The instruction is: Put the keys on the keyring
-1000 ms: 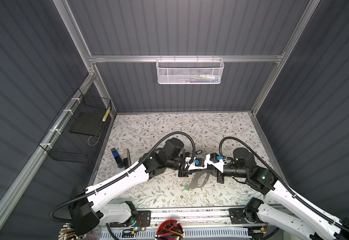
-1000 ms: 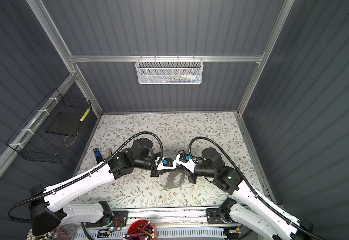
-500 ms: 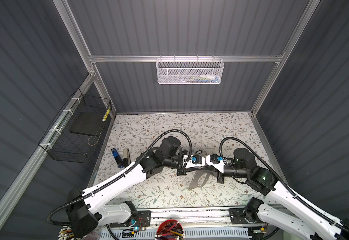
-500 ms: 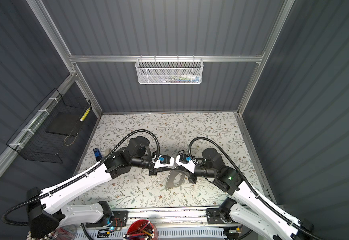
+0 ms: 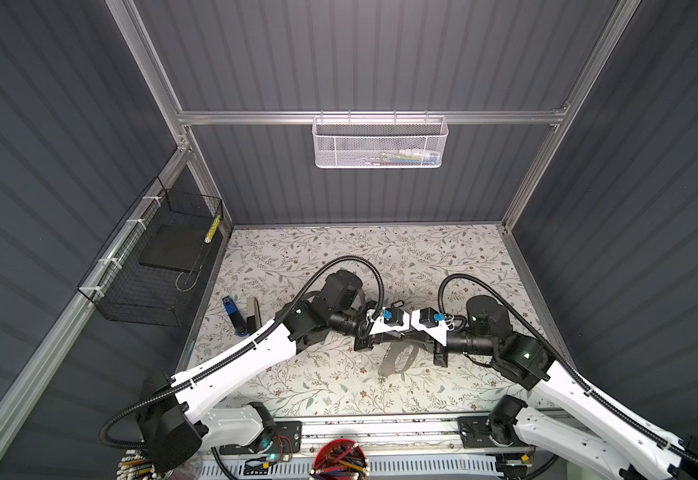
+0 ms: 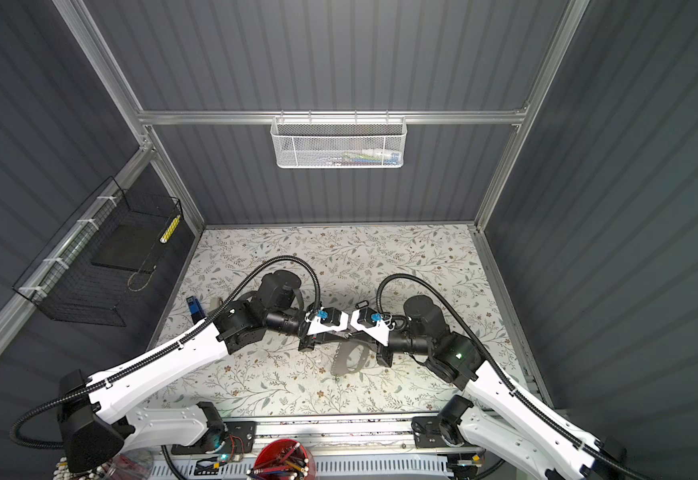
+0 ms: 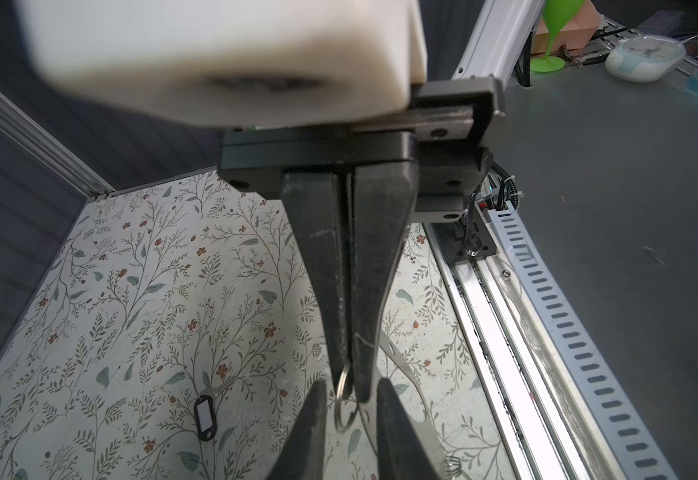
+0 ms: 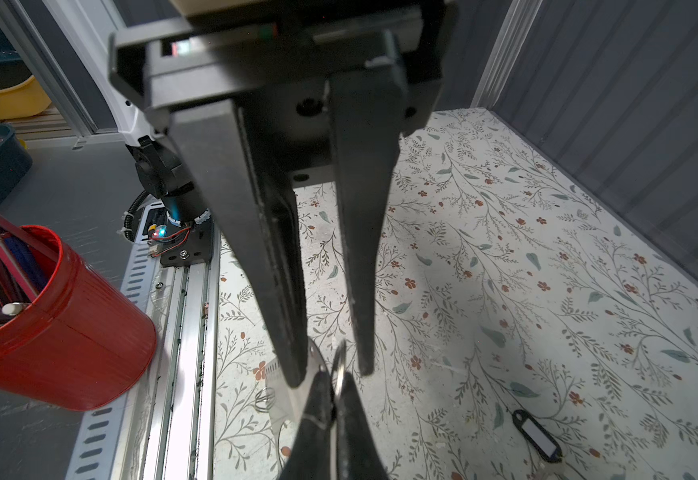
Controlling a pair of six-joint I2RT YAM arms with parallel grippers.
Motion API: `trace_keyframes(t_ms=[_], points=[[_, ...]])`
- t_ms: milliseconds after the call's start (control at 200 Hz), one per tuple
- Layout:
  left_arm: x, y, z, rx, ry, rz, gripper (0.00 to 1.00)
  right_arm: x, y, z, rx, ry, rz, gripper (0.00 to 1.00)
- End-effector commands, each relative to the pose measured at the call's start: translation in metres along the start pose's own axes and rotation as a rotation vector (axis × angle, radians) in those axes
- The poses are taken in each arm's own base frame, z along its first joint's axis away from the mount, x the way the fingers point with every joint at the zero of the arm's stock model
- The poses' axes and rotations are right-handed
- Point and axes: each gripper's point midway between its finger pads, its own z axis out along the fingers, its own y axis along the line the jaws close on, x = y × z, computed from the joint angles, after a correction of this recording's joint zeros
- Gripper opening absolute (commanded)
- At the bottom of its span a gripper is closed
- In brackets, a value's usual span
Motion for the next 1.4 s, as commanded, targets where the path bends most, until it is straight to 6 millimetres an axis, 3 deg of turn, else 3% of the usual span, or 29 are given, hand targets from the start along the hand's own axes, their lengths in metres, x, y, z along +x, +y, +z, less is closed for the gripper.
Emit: trace_keyframes(t_ms=[0,170,395,670,735,905,1171,1396], points=[[-0.013,0.0,-0.002,0.017,-0.032,0.005,0.19,-0.011,0.003,0.0,-0.019,-0.04,-0.03,0.01],[-0.011,0.0,-0.001,0.022,-0.032,0.002,0.06,-0.011,0.003,0.0,-0.023,-0.039,-0.03,0.02],[-0.011,-0.002,0.0,0.033,-0.036,-0.004,0.0,-0.017,0.003,-0.006,0.004,-0.065,-0.049,0.05],[-0.031,0.015,-0.022,-0.013,-0.211,-0.095,0.0,-0.007,-0.009,-0.034,0.195,-0.072,-0.105,0.39],[-0.036,0.016,-0.027,-0.026,-0.259,-0.1,0.0,-0.006,-0.009,-0.043,0.231,-0.085,-0.106,0.42],[-0.048,0.015,-0.033,-0.037,-0.355,-0.109,0.0,-0.006,-0.005,-0.053,0.253,-0.13,-0.084,0.41],[-0.058,0.012,-0.039,-0.038,-0.431,-0.105,0.0,-0.012,-0.01,-0.037,0.224,-0.186,-0.077,0.37],[-0.061,0.01,-0.042,-0.04,-0.475,-0.104,0.0,-0.033,-0.002,-0.028,0.133,-0.271,-0.069,0.34]])
